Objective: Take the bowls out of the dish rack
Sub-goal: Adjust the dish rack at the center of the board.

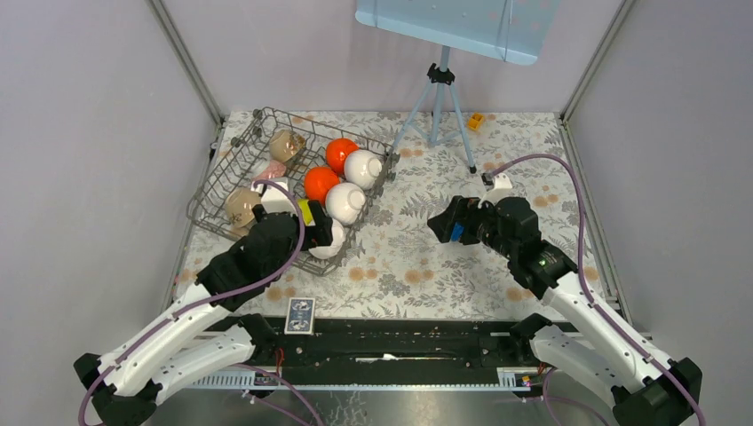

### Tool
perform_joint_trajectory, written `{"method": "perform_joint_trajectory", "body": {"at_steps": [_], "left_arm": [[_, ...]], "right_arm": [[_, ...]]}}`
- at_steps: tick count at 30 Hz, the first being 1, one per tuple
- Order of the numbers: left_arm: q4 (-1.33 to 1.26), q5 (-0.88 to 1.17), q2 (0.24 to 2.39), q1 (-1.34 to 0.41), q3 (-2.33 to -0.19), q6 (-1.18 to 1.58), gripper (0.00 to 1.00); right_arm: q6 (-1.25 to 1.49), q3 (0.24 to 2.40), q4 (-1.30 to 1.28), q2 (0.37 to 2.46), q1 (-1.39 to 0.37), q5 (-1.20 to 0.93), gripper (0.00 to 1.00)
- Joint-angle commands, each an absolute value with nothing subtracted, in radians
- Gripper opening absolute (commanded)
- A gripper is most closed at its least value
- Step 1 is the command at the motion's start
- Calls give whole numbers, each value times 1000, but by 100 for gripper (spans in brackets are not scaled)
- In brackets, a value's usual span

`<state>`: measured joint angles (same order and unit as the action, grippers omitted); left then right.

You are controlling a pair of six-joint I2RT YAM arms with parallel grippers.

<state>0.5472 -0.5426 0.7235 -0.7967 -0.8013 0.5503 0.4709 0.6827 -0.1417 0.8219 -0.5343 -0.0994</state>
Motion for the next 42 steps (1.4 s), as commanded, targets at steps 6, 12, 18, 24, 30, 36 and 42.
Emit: {"method": "perform_joint_trajectory", "body": {"at_steps": [6, 12, 18, 24, 30, 36, 42], "left_arm": [[461, -487, 662, -796, -775, 517, 99], [442, -495, 616, -796, -755, 502, 99], [462, -555, 586, -796, -753, 520, 99], [466, -594, 557, -796, -748, 521, 99], [469, -582, 541, -796, -744, 529, 99], [468, -571, 549, -797, -747, 530, 99], [470, -556, 558, -796, -750, 531, 99]], "right_arm": [[485, 712, -110, 856, -569, -96, 100], [505, 798, -142, 992, -759, 93, 96], [643, 827, -51, 1148, -825, 103, 89], [718, 940, -17, 1329, -909, 155, 84], [775, 1006, 18, 1433, -924, 161, 73], [791, 1066, 7, 1513, -944, 158, 73], [807, 1149, -53, 1605, -947, 165, 67]]}}
